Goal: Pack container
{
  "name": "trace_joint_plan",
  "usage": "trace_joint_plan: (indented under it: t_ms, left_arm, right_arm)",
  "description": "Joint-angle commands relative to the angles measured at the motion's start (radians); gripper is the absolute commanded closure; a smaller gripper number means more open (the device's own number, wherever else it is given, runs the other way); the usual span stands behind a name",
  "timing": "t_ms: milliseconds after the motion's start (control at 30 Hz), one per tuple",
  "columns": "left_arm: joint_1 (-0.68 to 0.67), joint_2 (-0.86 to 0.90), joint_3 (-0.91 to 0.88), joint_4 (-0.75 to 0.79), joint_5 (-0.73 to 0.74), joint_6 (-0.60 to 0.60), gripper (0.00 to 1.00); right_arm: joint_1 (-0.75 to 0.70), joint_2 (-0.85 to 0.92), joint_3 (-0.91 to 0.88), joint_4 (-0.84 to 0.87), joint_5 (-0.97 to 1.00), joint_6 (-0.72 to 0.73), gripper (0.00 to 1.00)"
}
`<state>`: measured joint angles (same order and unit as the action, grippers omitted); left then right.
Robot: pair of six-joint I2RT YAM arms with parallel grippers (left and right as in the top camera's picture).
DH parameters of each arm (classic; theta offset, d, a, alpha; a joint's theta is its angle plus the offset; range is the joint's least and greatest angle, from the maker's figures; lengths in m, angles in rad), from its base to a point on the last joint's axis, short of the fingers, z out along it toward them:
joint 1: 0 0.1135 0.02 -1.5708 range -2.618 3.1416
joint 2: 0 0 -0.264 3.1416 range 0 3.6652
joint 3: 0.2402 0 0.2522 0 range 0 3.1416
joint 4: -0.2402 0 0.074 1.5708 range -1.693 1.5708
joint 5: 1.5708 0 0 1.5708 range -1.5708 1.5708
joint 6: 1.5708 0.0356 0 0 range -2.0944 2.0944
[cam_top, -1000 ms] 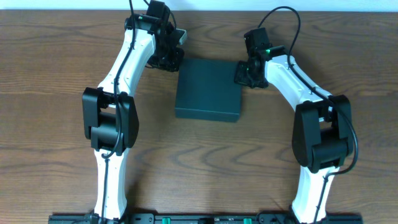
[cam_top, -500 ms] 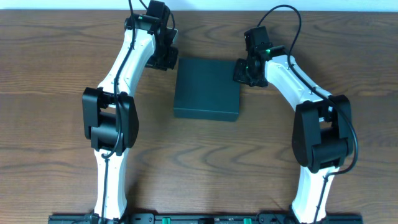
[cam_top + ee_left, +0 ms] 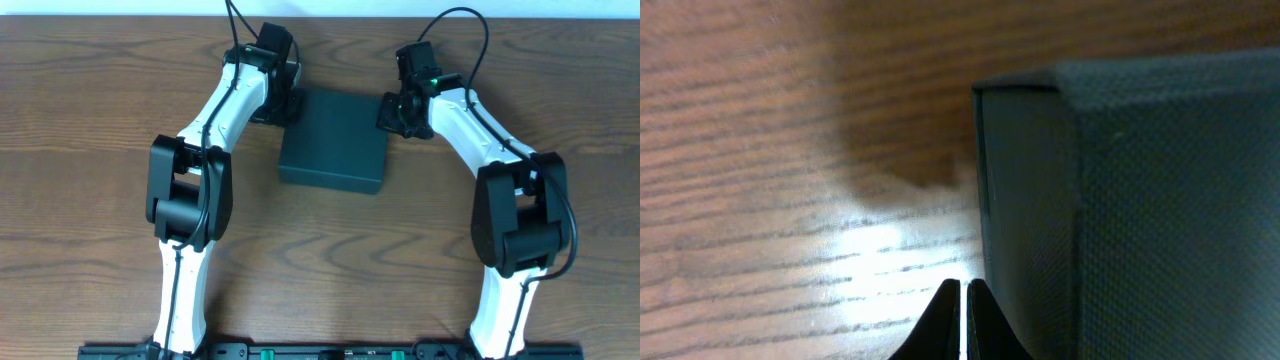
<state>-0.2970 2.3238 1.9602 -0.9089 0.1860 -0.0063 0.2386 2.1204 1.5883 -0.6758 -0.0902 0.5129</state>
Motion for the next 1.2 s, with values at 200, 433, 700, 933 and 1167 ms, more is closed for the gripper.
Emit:
trace_joint_plan:
  t_ms: [200,433,700,933,1167]
  left_arm:
    - [-0.025,0.011,0.000,0.062,0.108,-0.095,0.94]
    - [-0.025,0.011,0.000,0.179,0.150,-0.177,0.94]
    - [-0.025,0.011,0.000,0.207,0.174,-0.201,0.95]
    - [-0.025,0.011,0.000,0.203,0.174,-0.201,0.94]
    - [-0.025,0.011,0.000,0.157,0.182,-0.201,0.94]
  right_arm:
    - [-0.034,0.008,0.001,0.140,-0.180,0.103,0.98]
    - [-0.066,0.008,0.001,0.230,-0.229,0.172,0.98]
    - [-0.074,0.009,0.001,0.242,-0.235,0.174,0.98]
    - [-0.079,0.008,0.001,0.232,-0.235,0.174,0.98]
    - [-0.079,0.009,0.001,0.168,-0.231,0.163,0.99]
